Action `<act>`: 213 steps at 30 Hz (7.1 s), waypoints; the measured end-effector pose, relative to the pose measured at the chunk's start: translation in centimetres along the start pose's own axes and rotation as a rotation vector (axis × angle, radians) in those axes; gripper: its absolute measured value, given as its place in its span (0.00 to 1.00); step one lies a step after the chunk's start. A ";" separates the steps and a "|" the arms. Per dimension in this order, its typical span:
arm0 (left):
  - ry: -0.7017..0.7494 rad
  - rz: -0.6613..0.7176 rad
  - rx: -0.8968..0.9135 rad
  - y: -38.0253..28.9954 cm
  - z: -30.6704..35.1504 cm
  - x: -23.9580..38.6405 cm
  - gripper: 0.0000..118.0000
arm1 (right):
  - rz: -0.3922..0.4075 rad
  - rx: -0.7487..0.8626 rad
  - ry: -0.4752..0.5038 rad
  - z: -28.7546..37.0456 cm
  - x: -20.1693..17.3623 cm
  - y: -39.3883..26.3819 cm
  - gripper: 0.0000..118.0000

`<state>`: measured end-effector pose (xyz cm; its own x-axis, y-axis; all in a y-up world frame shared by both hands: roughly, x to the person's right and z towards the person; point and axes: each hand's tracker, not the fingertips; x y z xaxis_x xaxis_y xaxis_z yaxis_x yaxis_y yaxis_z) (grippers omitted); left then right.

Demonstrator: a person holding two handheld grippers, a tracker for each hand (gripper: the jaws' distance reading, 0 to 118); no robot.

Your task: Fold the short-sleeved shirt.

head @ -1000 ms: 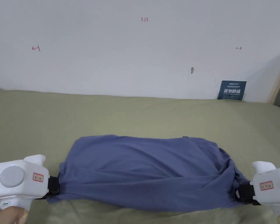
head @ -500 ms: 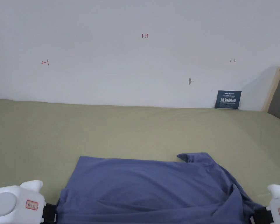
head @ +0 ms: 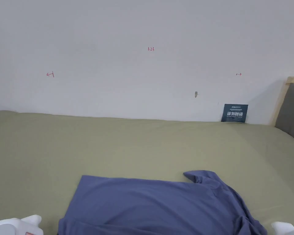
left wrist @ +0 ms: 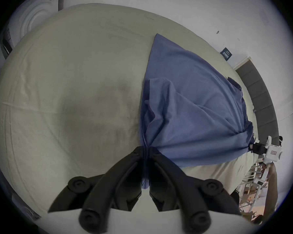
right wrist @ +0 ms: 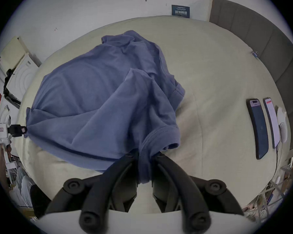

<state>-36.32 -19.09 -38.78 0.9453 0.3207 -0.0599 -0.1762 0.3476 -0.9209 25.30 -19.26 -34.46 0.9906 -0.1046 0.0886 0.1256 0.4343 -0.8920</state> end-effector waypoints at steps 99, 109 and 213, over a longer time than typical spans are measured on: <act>-0.023 0.001 -0.046 0.1 0.0 0.3 0.02 | -0.112 -0.004 -0.044 0.4 5.3 -1.1 0.00; 0.116 -0.108 -0.017 2.2 5.3 2.1 0.74 | 0.010 0.035 -0.154 3.9 3.2 2.1 0.77; -0.693 0.121 -0.196 -8.1 -15.7 25.0 0.00 | 0.102 0.114 0.066 6.6 -1.3 2.5 0.00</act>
<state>-6.91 -27.70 -38.89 0.5196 0.8538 0.0322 -0.1546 0.1310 -0.9793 24.71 -12.16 -33.94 0.9932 -0.1121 -0.0324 0.0340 0.5437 -0.8386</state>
